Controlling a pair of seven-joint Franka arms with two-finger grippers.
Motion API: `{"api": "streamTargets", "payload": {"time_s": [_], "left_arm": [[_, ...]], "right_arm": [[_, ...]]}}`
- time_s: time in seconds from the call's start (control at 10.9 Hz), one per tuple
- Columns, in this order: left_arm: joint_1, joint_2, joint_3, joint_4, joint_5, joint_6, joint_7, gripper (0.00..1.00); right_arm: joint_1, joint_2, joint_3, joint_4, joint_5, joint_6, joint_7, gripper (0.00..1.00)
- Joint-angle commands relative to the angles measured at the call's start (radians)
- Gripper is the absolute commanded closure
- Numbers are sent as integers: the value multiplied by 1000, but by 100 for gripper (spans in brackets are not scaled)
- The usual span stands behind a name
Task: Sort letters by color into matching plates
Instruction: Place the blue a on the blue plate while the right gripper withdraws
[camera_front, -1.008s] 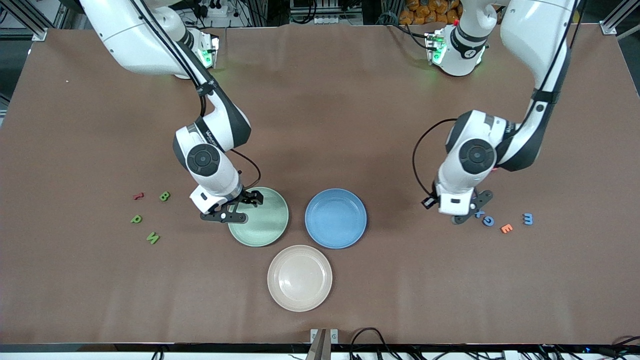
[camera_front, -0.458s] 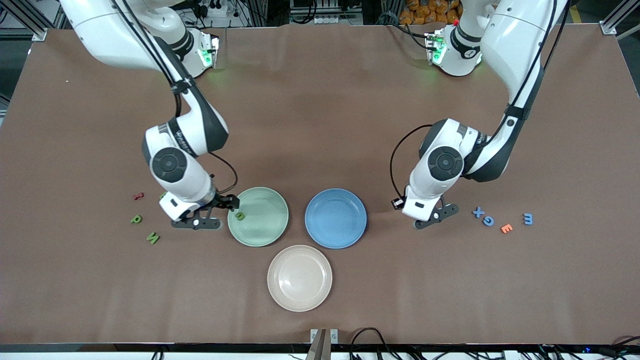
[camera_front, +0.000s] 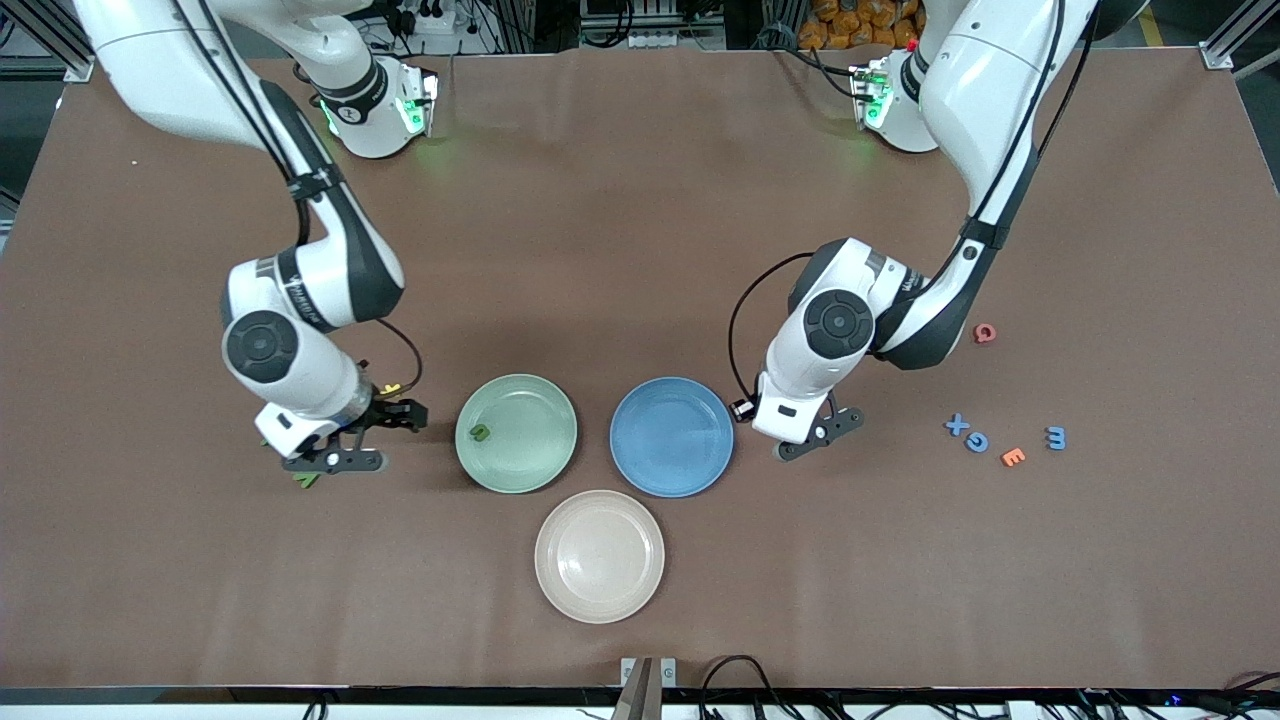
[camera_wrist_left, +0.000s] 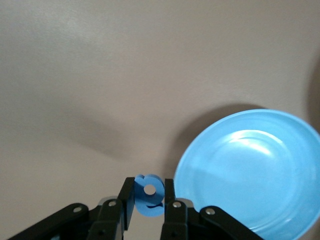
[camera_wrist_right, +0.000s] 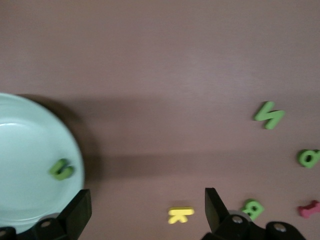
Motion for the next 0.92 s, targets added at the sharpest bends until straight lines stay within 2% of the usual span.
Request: {"api": "streamTargets", "payload": {"time_s": [0.0, 0.46, 0.64, 0.73, 0.83], "left_arm": [[-38, 47, 4, 90, -89, 2, -72, 100], [-95, 64, 4, 92, -129, 191, -183, 100], [-112, 75, 5, 92, -129, 236, -213, 100], [-112, 77, 8, 93, -127, 242, -209, 57], [-112, 77, 13, 92, -117, 242, -188, 1]], "right_arm": [[-109, -12, 12, -14, 13, 5, -28, 0], [-211, 38, -10, -12, 18, 129, -28, 0], [-218, 50, -10, -12, 16, 135, -14, 0], [-231, 55, -20, -12, 16, 138, -10, 0], [-232, 66, -37, -11, 18, 152, 7, 0]]}}
